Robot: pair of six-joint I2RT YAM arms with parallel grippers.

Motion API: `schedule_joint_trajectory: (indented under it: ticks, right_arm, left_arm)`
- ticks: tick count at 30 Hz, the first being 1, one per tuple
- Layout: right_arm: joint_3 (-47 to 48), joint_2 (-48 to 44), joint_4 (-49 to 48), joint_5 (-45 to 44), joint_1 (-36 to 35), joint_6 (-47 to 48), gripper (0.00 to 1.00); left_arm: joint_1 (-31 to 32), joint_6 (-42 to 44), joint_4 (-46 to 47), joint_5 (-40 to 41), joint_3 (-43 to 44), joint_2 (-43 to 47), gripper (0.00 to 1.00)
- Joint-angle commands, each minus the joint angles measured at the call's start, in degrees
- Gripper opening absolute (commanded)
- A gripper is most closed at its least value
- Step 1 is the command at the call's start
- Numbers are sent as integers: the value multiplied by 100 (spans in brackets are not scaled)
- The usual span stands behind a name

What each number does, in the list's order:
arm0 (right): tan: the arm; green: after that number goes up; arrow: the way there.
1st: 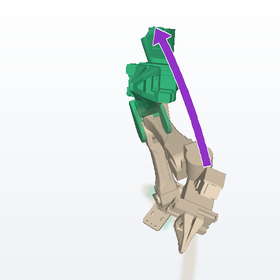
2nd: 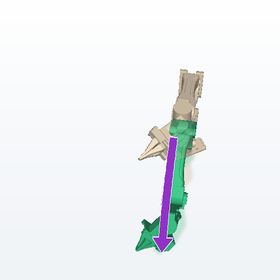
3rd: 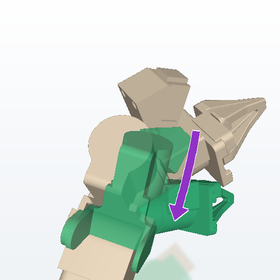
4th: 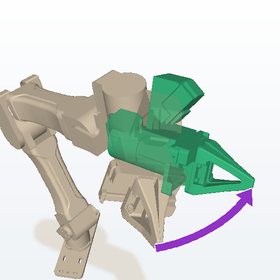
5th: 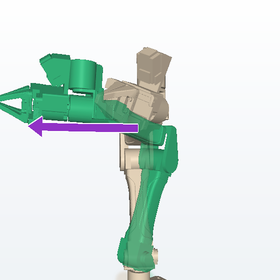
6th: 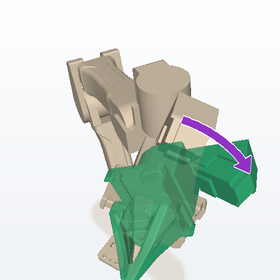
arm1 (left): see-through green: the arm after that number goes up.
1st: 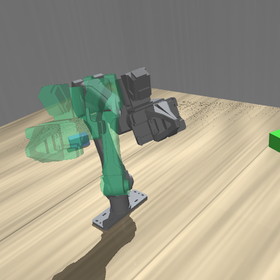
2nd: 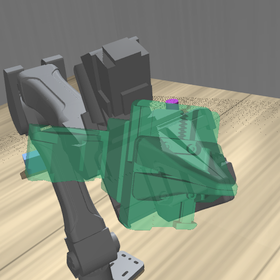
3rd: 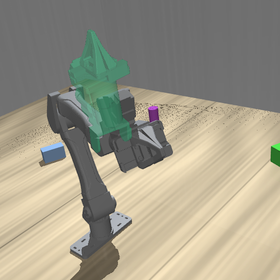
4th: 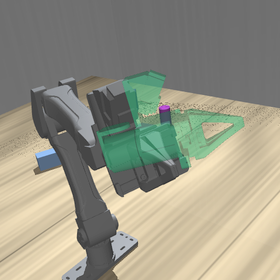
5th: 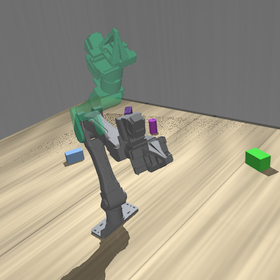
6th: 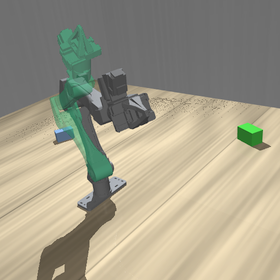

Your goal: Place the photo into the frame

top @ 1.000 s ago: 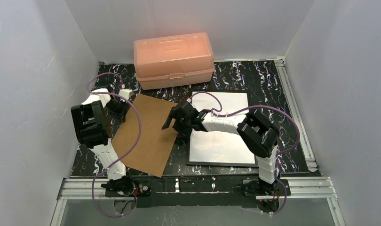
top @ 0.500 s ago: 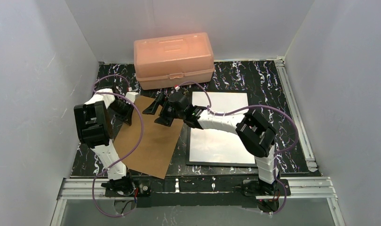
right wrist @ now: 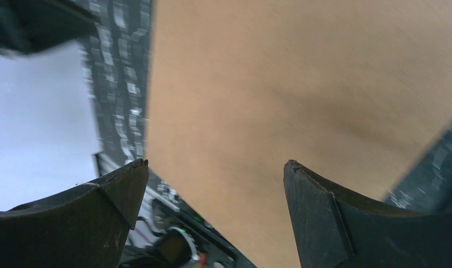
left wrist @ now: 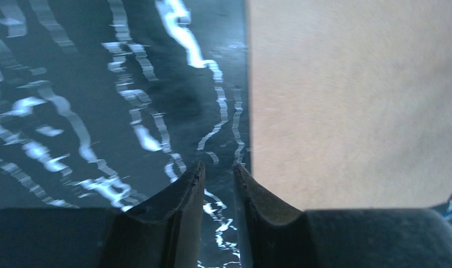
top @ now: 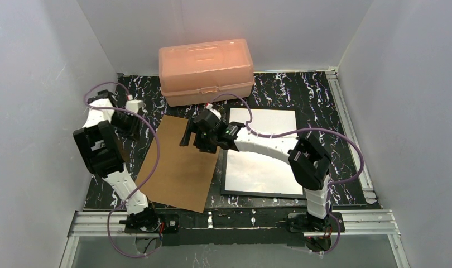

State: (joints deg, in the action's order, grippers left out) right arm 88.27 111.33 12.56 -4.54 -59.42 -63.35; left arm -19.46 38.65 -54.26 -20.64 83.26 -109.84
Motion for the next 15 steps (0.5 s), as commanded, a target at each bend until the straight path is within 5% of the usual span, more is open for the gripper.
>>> schedule_joint_trajectory:
  ticks: [1,15]
  right_arm:
    - [-346,-281,1079,-441,-65,349,98]
    - [-667,0,1521,-489,-101,232,99]
  left_arm:
    - [-311,262,-515,-153,395,149,27]
    - [-110,526,621,205,-1096,115,26]
